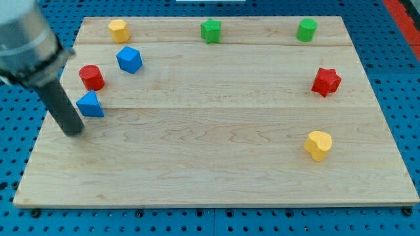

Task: Move the blue triangle to the bottom right diagonal of the red circle

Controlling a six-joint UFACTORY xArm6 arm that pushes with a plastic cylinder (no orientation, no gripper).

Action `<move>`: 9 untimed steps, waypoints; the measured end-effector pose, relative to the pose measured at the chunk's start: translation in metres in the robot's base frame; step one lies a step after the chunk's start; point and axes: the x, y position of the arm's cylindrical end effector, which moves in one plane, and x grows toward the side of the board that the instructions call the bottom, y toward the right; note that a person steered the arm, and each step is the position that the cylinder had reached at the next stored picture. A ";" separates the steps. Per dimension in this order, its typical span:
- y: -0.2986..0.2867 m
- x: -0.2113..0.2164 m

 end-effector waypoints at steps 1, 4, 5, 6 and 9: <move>-0.053 -0.021; 0.202 -0.037; 0.198 -0.036; 0.198 -0.033; 0.096 -0.081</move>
